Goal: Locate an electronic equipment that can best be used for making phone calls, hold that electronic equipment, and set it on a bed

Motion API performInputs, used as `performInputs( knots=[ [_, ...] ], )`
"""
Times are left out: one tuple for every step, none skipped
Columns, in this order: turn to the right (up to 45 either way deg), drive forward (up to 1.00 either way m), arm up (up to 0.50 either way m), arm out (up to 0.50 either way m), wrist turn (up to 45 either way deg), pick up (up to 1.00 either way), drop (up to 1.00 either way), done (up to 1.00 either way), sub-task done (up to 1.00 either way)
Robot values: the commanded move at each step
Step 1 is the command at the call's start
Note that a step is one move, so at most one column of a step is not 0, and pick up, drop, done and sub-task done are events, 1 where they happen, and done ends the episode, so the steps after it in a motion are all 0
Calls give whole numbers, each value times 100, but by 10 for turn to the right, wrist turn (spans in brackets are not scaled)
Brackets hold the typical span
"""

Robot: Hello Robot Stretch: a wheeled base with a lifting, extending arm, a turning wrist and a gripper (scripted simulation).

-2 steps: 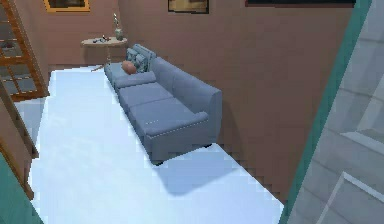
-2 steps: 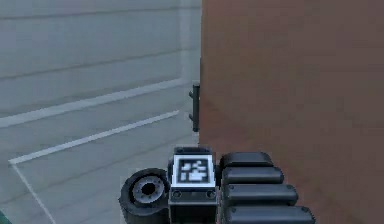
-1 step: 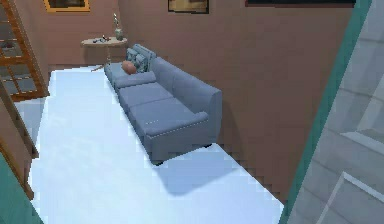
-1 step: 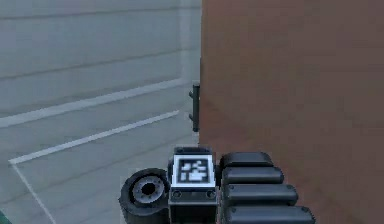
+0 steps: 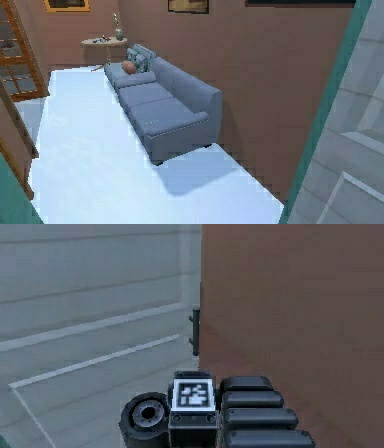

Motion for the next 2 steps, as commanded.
performInputs(
  knots=[
    [330, 0, 0, 0, 0, 0, 0, 0, 0],
    [0, 30, 0, 0, 0, 0, 0, 0, 0]
  ],
)
